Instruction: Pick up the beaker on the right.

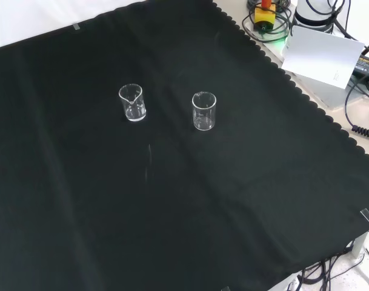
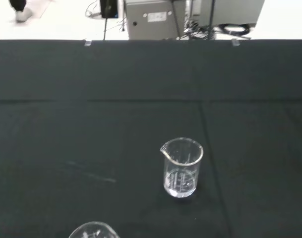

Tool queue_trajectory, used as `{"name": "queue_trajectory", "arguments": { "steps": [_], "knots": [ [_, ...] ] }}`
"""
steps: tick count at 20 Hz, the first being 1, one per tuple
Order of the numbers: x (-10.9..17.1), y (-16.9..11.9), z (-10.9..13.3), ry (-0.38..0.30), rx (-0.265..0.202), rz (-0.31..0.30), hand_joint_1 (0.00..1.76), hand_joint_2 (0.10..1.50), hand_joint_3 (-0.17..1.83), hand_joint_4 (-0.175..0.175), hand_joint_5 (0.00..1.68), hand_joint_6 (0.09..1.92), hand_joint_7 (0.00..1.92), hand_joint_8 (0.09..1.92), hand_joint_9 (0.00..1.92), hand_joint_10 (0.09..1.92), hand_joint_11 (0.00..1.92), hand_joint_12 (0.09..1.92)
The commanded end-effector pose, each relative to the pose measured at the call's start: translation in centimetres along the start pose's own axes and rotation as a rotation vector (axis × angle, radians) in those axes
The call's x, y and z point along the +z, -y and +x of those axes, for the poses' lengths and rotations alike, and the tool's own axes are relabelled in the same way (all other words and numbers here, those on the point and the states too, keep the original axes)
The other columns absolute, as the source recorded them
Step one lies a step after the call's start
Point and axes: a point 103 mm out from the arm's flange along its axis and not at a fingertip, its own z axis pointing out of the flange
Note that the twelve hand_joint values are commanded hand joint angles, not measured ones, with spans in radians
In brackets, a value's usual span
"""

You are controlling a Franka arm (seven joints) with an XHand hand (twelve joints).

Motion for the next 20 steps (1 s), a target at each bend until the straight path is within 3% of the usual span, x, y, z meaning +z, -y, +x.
{"name": "queue_trajectory", "arguments": {
  "steps": [1, 7, 10, 16, 20],
  "knots": [
    [1.4, -0.7, -2.5, -0.016, 0.08, 0.009, 0.0, 1.39, 0.04, -0.01, 0.25, 0.09, 0.25, 0.09, 0.47, 0.09, 0.08, 1.35],
    [3.9, -2.6, -3.5, -0.042, 0.116, 0.021, 0.01, 1.39, 0.04, -0.012, 0.26, 0.09, 0.26, 0.09, 0.48, 0.09, 0.09, 1.35],
    [5.4, -3.7, -4.0, -0.042, 0.115, 0.013, 0.09, 1.36, 0.02, -0.014, 0.26, 0.09, 0.28, 0.11, 0.49, 0.12, 0.1, 1.36],
    [9.3, -8.2, -5.6, -0.08, 0.121, 0.039, 0.39, 1.24, -0.06, -0.019, 0.29, 0.09, 0.21, 0.5, 0.38, 0.59, 0.13, 1.36],
    [12.2, -12.1, -6.0, -0.12, 0.111, 0.055, 0.52, 1.2, -0.13, -0.023, 0.29, 0.09, 0.17, 0.61, 0.34, 0.67, 0.12, 1.37]
  ]
}}
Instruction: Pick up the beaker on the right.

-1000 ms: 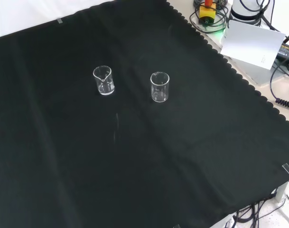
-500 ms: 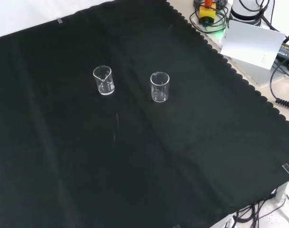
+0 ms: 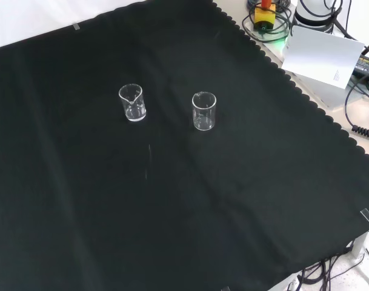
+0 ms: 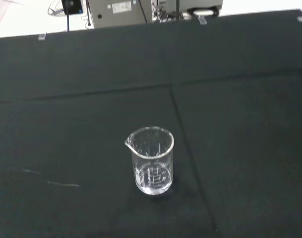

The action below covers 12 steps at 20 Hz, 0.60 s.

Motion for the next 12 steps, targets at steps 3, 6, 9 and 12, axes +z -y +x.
{"name": "queue_trajectory", "arguments": {
  "steps": [3, 6, 9, 12],
  "knots": [
    [6.9, -9.2, -1.1, -0.09, 0.001, 0.03, 0.6, 1.16, -0.17, -0.026, 0.29, 0.09, 0.19, 0.65, 0.35, 0.69, 0.12, 1.38],
    [9.0, -11.4, -0.7, -0.12, -0.004, 0.061, 0.68, 1.11, -0.17, -0.029, 0.3, 0.09, 0.23, 0.68, 0.37, 0.7, 0.12, 1.38],
    [10.9, -12.9, -0.4, -0.138, -0.005, 0.092, 0.72, 1.08, -0.17, -0.03, 0.3, 0.09, 0.18, 0.66, 0.34, 0.69, 0.12, 1.38],
    [12.8, -13.7, -0.2, -0.143, -0.02, 0.104, 0.74, 1.05, -0.17, -0.028, 0.29, 0.09, 0.14, 0.65, 0.3, 0.68, 0.11, 1.38]
  ]
}}
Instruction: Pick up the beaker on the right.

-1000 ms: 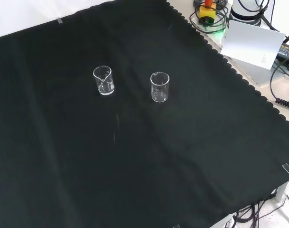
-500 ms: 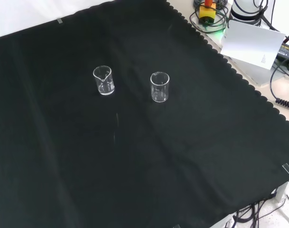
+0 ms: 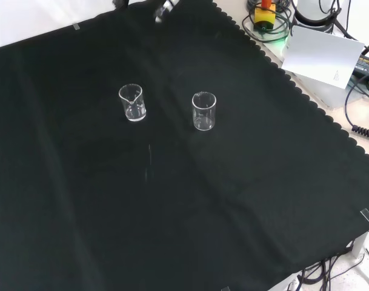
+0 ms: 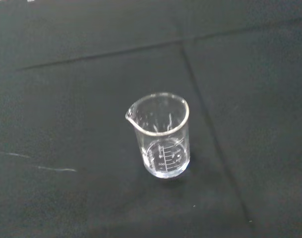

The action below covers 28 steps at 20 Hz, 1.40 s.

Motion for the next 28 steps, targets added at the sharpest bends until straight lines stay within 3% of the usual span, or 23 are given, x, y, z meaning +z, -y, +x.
{"name": "queue_trajectory", "arguments": {
  "steps": [1, 8, 18, 28],
  "knots": [
    [4.3, -6.2, -0.2, -0.073, -0.029, -0.003, 0.76, 1.04, -0.17, -0.028, 0.29, 0.09, 0.13, 0.65, 0.3, 0.68, 0.1, 1.38],
    [7.8, -7.0, -1.8, -0.155, -0.071, 0.057, 0.82, 0.99, -0.17, -0.03, 0.31, 0.09, 0.16, 0.67, 0.32, 0.69, 0.1, 1.39],
    [11.1, -7.9, -4.1, -0.2, -0.109, 0.102, 0.82, 0.97, -0.17, -0.025, 0.29, 0.09, 0.11, 0.65, 0.27, 0.67, 0.08, 1.38],
    [14.3, -8.5, -5.1, -0.265, -0.199, 0.141, 0.82, 0.95, -0.17, -0.022, 0.27, 0.09, 0.12, 0.66, 0.28, 0.67, 0.07, 1.39]
  ]
}}
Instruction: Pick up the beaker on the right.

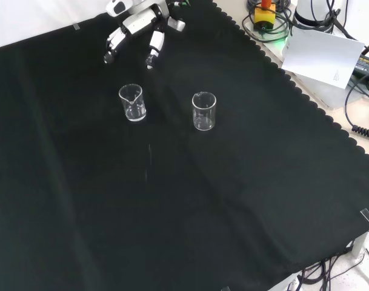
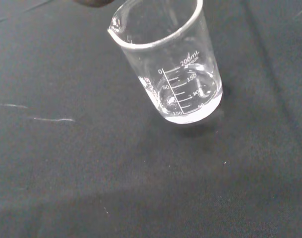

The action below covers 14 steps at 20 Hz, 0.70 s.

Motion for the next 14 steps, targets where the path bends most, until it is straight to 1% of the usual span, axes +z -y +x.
{"name": "queue_trajectory", "arguments": {
  "steps": [1, 3, 7, 9, 10, 12, 14],
  "knots": [
    [1.8, -1.3, -1.3, -0.072, -0.054, 0.021, 0.82, 0.95, -0.17, -0.021, 0.26, 0.09, 0.12, 0.65, 0.27, 0.67, 0.06, 1.39],
    [2.3, -1.7, -1.7, -0.113, -0.073, 0.027, 0.82, 0.94, -0.17, -0.02, 0.25, 0.09, 0.11, 0.65, 0.26, 0.66, 0.05, 1.39],
    [3.3, -2.4, -2.2, -0.135, -0.09, 0.021, 0.84, 0.92, -0.17, -0.02, 0.25, 0.09, 0.14, 0.66, 0.28, 0.67, 0.04, 1.39],
    [3.7, -2.9, -2.5, -0.16, -0.104, 0.019, 0.85, 0.92, -0.17, -0.02, 0.25, 0.09, 0.14, 0.66, 0.28, 0.67, 0.04, 1.4],
    [4.0, -3.1, -2.6, -0.168, -0.111, 0.025, 0.85, 0.92, -0.17, -0.02, 0.25, 0.09, 0.14, 0.66, 0.28, 0.67, 0.03, 1.4],
    [4.6, -3.6, -2.7, -0.177, -0.135, 0.056, 0.85, 0.92, -0.17, -0.017, 0.23, 0.09, 0.12, 0.65, 0.26, 0.66, 0.01, 1.39],
    [5.3, -4.0, -2.8, -0.209, -0.148, 0.079, 0.86, 0.91, -0.17, -0.012, 0.2, 0.09, 0.09, 0.64, 0.22, 0.65, 0.0, 1.36]
  ]
}}
